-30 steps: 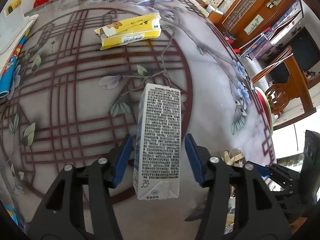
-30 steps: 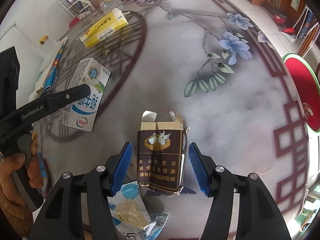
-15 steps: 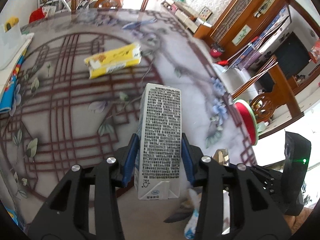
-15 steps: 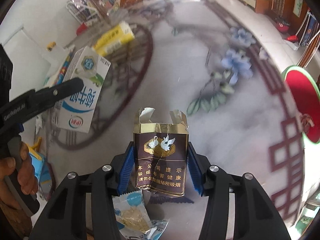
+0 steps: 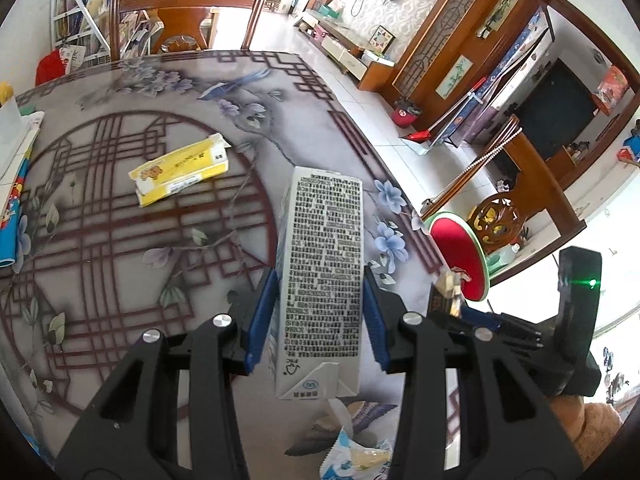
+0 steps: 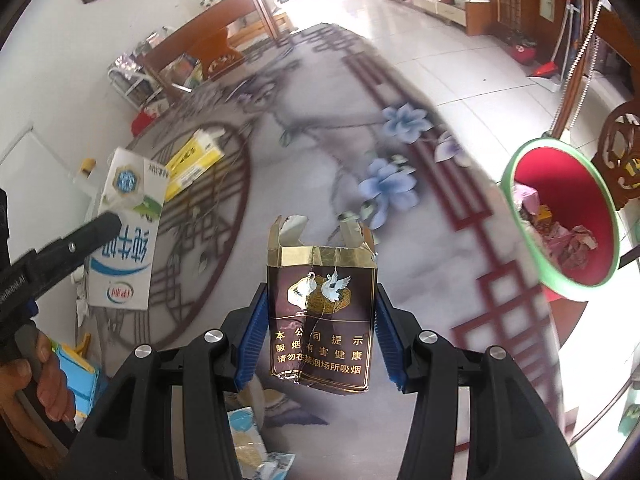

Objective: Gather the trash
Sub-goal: 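Carry the milk carton and cigarette pack with both tools over the red bin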

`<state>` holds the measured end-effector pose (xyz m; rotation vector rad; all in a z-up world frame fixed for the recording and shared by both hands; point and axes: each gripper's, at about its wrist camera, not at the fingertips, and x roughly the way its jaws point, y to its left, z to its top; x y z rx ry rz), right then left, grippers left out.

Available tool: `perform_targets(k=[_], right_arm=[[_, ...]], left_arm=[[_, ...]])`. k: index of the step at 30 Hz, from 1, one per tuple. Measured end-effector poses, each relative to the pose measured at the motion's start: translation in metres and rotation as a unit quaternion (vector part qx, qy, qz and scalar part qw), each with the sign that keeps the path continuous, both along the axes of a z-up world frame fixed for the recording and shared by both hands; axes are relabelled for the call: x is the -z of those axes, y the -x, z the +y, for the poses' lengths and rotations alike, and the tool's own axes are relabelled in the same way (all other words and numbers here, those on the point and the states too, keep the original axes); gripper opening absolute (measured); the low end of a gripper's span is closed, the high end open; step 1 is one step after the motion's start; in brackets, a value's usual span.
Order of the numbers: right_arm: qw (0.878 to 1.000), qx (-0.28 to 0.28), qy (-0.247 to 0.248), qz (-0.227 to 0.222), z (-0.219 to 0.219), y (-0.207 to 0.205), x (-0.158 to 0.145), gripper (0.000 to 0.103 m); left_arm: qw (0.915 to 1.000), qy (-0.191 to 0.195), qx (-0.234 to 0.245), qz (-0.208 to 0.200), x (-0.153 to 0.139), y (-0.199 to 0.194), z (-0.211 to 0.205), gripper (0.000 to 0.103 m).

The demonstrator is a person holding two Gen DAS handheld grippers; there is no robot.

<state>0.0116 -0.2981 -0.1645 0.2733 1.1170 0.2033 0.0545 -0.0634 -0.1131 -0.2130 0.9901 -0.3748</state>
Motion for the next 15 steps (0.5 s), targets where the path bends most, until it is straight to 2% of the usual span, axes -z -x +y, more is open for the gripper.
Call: perform_targets(k=[15], right_arm=[[1.0, 0.008, -0.006, -0.003, -0.052, -0.005, -0.003, 0.048]], left_arm=[[0.9999, -0.008, 0.011, 0.006, 0.003, -0.008, -0.052, 0.04]])
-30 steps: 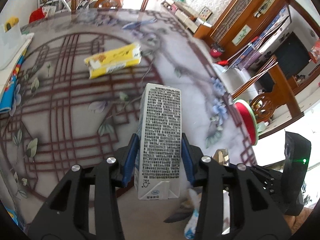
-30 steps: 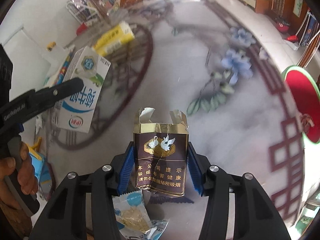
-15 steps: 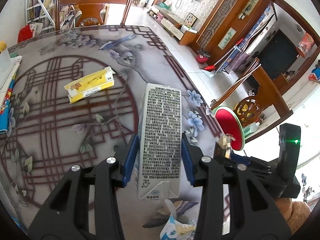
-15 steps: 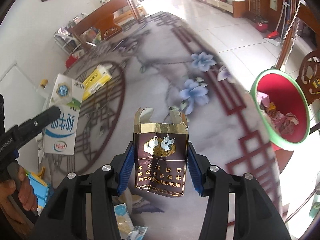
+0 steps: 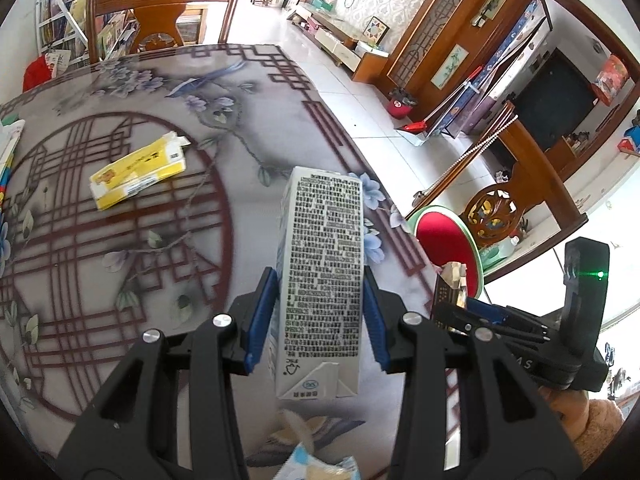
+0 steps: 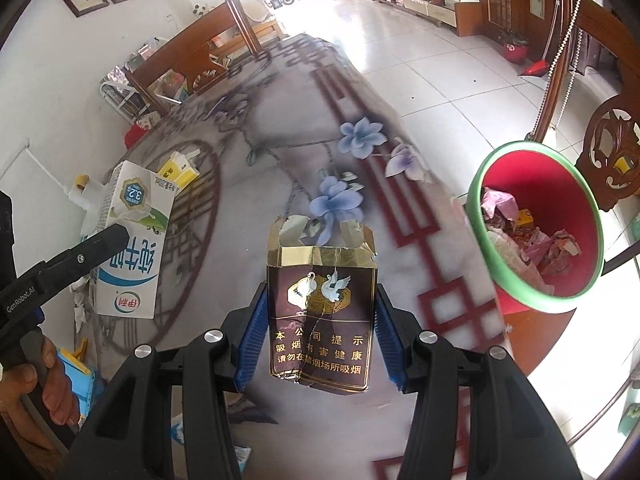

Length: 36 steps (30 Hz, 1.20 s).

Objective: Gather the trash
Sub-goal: 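Carry the milk carton and cigarette pack with both tools over the red bin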

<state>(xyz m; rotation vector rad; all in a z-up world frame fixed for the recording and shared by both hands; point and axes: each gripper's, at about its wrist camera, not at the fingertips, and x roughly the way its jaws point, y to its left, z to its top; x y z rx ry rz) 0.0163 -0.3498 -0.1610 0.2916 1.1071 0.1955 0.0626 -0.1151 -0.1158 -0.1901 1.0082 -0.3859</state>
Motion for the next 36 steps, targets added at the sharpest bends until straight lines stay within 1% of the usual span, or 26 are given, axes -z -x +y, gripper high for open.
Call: perform_targets(k=[13, 23, 36], right_arm=[[1.0, 0.006, -0.005, -0.009, -0.065, -0.014, -0.009, 0.048], [1.0, 0.018, -0.007, -0.014, -0.124, -0.025, -0.013, 0.048], [0.998, 0.055, -0.02, -0.026, -0.204, -0.025, -0.02, 0.048]], left_arm=[[0.9998, 0.005, 0.013, -0.012, -0.008, -0.014, -0.073, 0.04], [0.9996, 0.004, 0.025, -0.015, -0.012, -0.028, -0.13, 0.04], [0.9976, -0.009, 0.065, -0.019, -0.016, -0.037, -0.213, 0.04]])
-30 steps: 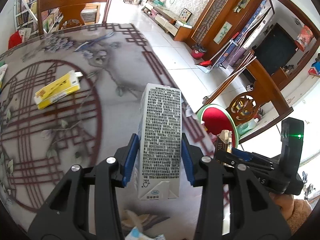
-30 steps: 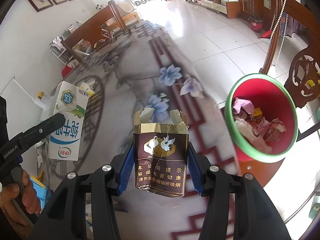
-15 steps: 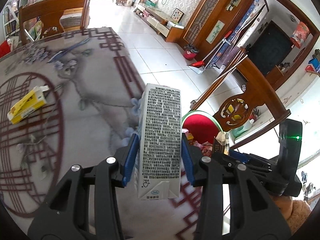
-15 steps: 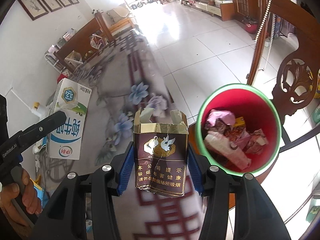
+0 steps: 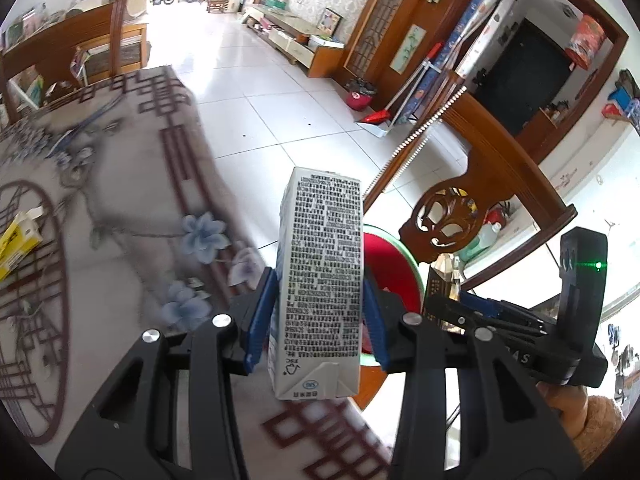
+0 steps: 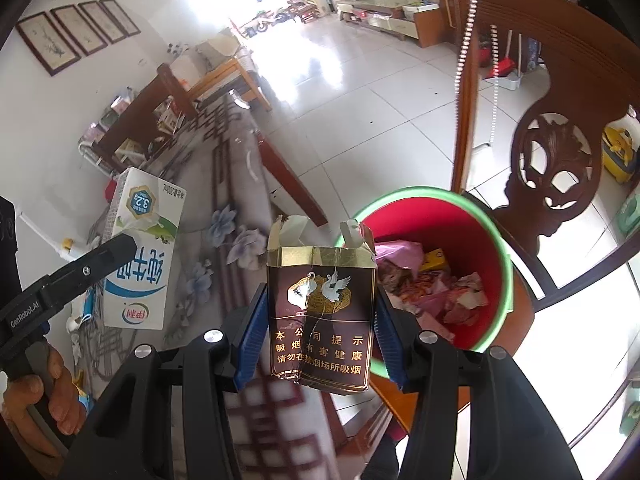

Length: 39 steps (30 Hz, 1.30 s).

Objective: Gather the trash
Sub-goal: 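Carry the milk carton and cigarette pack with both tools over the red bin, then open both tools to drop the carton and cigarette pack into the bin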

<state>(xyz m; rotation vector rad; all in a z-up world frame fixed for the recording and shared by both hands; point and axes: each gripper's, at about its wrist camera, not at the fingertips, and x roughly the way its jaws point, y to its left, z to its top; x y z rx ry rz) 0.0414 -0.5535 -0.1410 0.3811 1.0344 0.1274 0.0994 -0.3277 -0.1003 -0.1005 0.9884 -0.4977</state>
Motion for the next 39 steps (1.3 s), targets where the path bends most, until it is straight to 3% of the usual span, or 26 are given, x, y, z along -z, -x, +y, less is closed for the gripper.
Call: perform_targets(k=[16, 27, 28, 29, 31, 33, 39], right_arm=[[0.999, 0.048, -0.015, -0.002, -0.075, -0.002, 0.004, 0.048], [0.998, 0.058, -0.027, 0.001, -0.094, -0.01, 0.009, 0.05], [0.998, 0.058, -0.028, 0.0, -0.094, -0.011, 0.009, 0.05], [0.998, 0.057, -0.028, 0.0, -0.094, -0.012, 0.009, 0.051], [0.998, 0.063, -0.03, -0.002, -0.095, -0.014, 0.01, 0.066], [0.997, 0.074, -0.038, -0.006, -0.099, -0.013, 0.01, 0.071], [0.996, 0.077, -0.039, -0.004, -0.098, -0.011, 0.009, 0.071]], left_arm=[[0.9981, -0.021, 0.047, 0.034, 0.028, -0.012, -0.075, 0.04], [0.9936, -0.049, 0.081, 0.062, 0.053, -0.018, -0.107, 0.04], [0.993, -0.049, 0.086, 0.065, 0.055, -0.017, -0.108, 0.043], [0.9927, -0.052, 0.087, 0.064, 0.055, -0.017, -0.109, 0.06], [0.9938, -0.053, 0.082, 0.053, 0.052, -0.015, -0.108, 0.078], [0.9943, -0.048, 0.078, 0.054, 0.05, -0.014, -0.104, 0.078], [0.9967, -0.045, 0.049, 0.046, 0.043, -0.013, -0.08, 0.078]])
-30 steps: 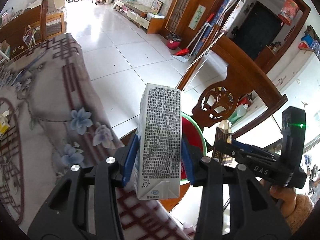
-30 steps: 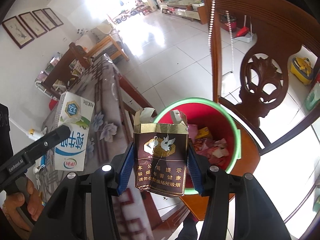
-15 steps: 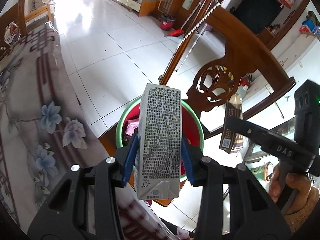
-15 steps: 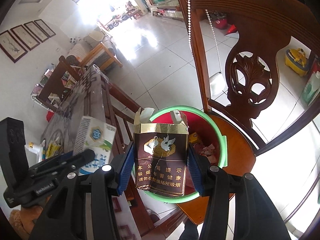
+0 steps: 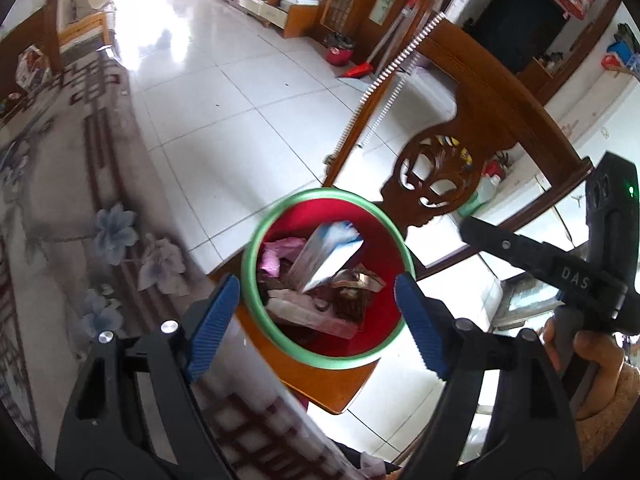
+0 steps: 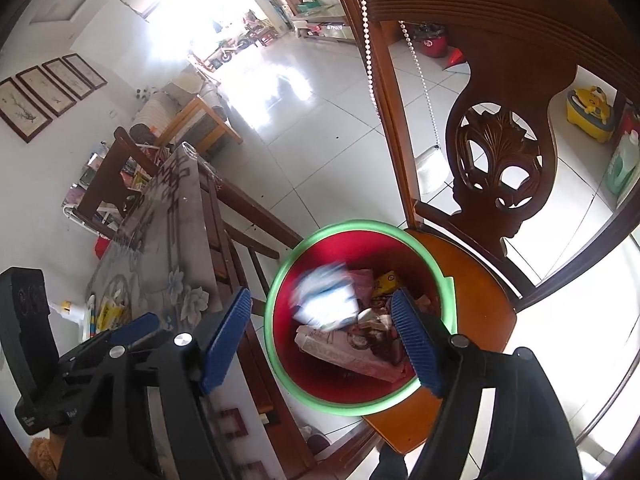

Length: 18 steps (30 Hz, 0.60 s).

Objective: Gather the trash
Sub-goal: 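Open both tools to drop the carton and cigarette pack into the bin, then move both open tools back down to the trash on the rug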

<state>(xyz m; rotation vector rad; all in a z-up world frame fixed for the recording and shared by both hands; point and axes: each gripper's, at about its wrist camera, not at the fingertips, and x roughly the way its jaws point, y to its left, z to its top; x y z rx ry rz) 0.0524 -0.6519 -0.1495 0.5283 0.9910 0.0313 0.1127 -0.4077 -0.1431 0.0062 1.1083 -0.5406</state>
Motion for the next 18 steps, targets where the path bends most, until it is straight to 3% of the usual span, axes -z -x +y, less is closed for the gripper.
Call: perform_targets(k=[11, 18], right_arm=[[1.0, -0.019, 0.005, 0.023, 0.029, 0.009, 0.009, 0.071], [0.998, -0.046, 0.01, 0.036, 0.077, 0.011, 0.012, 0.071]], left_arm=[[0.9963, -0.009, -0.085, 0.002, 0.003, 0.001, 0.083, 0.078], [0.9868, -0.04, -0.156, -0.017, -0.002, 0.0, 0.183, 0.078]])
